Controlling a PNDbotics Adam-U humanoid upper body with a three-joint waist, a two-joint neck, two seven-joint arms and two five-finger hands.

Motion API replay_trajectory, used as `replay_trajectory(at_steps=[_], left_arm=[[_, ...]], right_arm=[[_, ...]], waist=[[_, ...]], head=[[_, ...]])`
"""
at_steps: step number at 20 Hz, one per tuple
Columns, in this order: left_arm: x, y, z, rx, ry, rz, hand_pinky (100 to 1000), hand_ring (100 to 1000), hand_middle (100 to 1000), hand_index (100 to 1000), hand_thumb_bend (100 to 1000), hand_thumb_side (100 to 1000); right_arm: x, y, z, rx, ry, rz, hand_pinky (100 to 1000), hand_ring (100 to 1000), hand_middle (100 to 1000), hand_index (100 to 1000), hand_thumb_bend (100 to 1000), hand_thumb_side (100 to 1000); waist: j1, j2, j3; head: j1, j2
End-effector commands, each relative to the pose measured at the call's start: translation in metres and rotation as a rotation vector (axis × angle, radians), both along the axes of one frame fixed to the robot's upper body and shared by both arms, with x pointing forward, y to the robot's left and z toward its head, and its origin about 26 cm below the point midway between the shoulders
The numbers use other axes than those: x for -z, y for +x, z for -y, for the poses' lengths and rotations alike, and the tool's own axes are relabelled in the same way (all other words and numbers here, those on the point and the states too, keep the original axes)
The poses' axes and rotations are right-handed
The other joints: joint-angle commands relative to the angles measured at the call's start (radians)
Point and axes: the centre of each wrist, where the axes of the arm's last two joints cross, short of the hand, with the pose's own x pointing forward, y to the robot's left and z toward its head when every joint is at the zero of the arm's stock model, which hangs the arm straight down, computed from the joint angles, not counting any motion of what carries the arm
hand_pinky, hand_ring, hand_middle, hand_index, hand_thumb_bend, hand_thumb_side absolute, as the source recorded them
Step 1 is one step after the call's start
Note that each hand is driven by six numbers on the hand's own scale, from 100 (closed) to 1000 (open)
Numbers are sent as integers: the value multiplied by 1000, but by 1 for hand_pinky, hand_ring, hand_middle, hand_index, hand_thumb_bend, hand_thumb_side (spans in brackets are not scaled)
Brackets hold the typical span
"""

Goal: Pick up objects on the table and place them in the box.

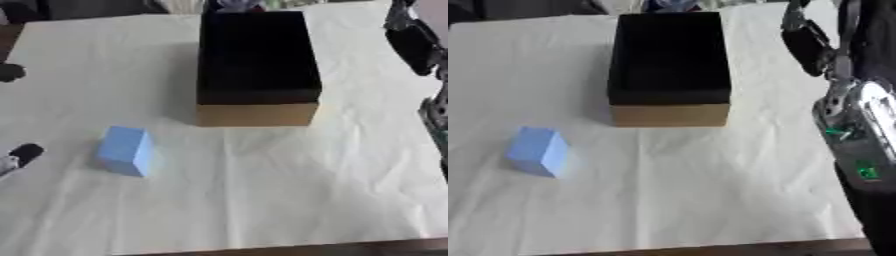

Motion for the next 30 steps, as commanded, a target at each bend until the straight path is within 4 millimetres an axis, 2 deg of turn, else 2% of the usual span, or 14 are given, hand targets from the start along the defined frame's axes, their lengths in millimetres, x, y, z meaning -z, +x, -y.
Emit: replay_trajectory(at_steps=[1,5,10,18,25,30], left_arm=[[-19,-1,4,33,85,-49,980,856,822,940,571,343],[-29,2,15,64,145,-135,1000,873,842,962,656,315],[-45,5,30,64,196,-176,1000,894,855,968,703,294],[-61,8,56,112,280,-320,1000,905,872,986,639,205],[-63,11,74,128,280,-426,1000,920,888,1000,626,241],[-58,24,82,99,265,-480,1000,923,886,997,630,238]], right_arm=[[-7,-3,-2,-20,1,30,814,767,665,849,100,304],[-6,-3,-3,-26,5,32,813,763,661,847,100,309],[-5,-3,-5,-41,8,27,812,761,658,848,100,309],[-4,-3,-7,-57,9,22,812,759,657,848,100,326],[-3,-3,-9,-63,11,18,812,758,656,849,100,332],[-3,-3,-10,-69,14,20,811,757,654,849,100,333]], waist=[[0,-22,-2],[2,-24,-7],[7,-25,-14],[14,-25,-24],[19,-26,-30],[20,-27,-37]], head=[[7,4],[15,5],[21,11],[40,21],[45,28],[49,29]])
